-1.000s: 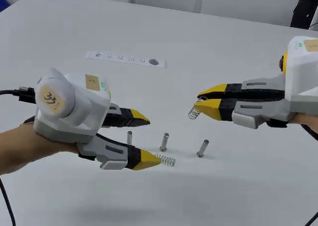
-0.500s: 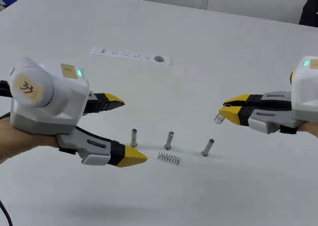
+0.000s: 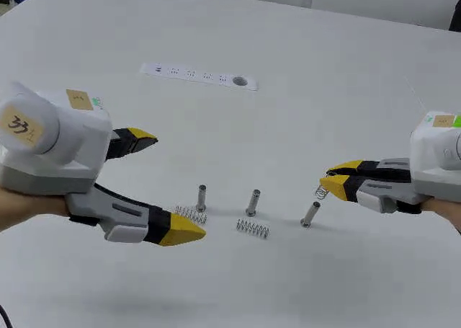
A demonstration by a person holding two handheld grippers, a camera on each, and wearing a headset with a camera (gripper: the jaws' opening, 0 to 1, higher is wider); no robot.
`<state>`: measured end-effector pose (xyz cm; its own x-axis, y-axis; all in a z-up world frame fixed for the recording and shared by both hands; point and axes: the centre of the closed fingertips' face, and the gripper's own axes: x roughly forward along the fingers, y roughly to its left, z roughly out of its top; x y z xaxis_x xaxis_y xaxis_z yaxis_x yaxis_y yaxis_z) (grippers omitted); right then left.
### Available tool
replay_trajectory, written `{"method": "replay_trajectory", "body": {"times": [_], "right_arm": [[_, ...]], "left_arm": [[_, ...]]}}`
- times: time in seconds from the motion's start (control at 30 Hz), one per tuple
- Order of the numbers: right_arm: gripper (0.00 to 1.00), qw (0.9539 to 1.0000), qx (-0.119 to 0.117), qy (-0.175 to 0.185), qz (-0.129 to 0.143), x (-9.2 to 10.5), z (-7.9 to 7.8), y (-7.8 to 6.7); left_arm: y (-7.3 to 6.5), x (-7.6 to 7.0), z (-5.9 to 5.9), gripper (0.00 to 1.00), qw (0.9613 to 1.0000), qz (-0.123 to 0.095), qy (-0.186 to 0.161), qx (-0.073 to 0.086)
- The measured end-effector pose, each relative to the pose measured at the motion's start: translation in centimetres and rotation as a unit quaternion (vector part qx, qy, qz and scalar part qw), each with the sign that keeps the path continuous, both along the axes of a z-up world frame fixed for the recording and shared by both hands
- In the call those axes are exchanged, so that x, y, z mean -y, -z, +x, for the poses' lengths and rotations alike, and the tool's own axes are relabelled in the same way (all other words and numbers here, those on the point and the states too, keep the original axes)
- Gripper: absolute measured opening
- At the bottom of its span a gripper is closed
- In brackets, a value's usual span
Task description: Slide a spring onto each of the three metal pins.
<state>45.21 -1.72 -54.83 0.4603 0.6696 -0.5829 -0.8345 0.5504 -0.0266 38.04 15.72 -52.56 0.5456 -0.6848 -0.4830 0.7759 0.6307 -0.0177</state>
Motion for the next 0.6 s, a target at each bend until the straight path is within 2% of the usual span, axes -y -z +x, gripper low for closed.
{"method": "replay_trajectory", "body": {"times": [0.07, 0.33, 0.5, 0.57, 0.6], "right_arm": [[0.11, 1.0000, -0.005, 0.004, 0.001, 0.0, 0.0, 0.3], [0.11, 0.9998, -0.018, 0.012, -0.005, 0.3, -0.1, 1.3], [0.11, 0.9996, -0.021, 0.019, -0.009, 0.6, 0.1, 1.8], [0.11, 0.9993, -0.028, 0.025, 0.006, 0.4, 0.1, 1.7], [0.11, 0.9994, -0.027, 0.022, 0.001, 0.4, 0.0, 1.8]], "left_arm": [[0.0, -0.2, 0.0, 1.00, 1.0000, -0.002, -0.004, -0.005], [0.0, -0.6, -0.2, 1.00, 0.9998, -0.013, -0.015, -0.005], [0.2, -1.0, -0.4, 1.00, 0.9997, -0.010, -0.023, -0.007], [0.2, -1.1, -0.5, 1.00, 0.9996, -0.012, -0.023, -0.006], [0.1, -1.2, -0.5, 1.00, 0.9996, -0.014, -0.024, -0.007]]}}
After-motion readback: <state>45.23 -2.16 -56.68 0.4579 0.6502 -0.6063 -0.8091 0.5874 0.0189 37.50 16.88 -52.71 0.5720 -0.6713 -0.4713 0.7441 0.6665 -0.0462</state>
